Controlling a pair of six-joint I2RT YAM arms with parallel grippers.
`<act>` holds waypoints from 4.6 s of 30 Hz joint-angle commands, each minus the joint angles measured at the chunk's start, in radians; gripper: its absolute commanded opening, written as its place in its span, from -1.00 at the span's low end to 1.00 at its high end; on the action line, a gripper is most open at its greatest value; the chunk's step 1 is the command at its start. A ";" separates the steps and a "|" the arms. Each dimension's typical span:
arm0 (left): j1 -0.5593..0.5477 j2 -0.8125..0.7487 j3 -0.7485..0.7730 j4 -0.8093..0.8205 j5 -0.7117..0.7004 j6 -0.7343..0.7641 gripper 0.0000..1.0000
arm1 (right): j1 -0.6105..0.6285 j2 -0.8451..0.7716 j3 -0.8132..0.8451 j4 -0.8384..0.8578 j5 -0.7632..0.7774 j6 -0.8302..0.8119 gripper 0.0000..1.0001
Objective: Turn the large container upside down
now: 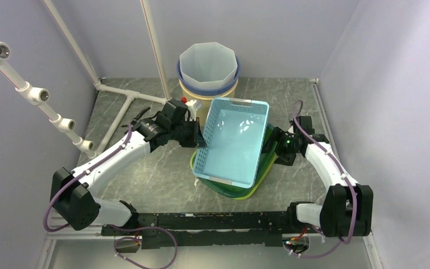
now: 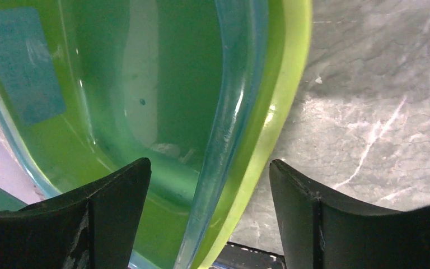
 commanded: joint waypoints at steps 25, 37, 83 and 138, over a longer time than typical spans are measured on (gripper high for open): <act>-0.003 -0.224 0.045 -0.042 -0.229 -0.010 -0.95 | 0.555 -0.025 -0.129 0.225 -0.081 0.074 -0.02; -0.003 -0.249 0.035 -0.052 -0.255 -0.019 -0.95 | 0.560 -0.102 -0.049 0.213 0.105 0.221 0.53; -0.004 -0.162 -0.196 0.411 -0.273 -0.596 -0.95 | 0.555 -0.799 -0.149 0.535 -0.018 0.326 0.44; -0.067 -0.095 -0.303 0.676 -0.123 -0.742 -0.95 | 0.560 -0.551 -0.075 0.689 0.114 0.289 -0.52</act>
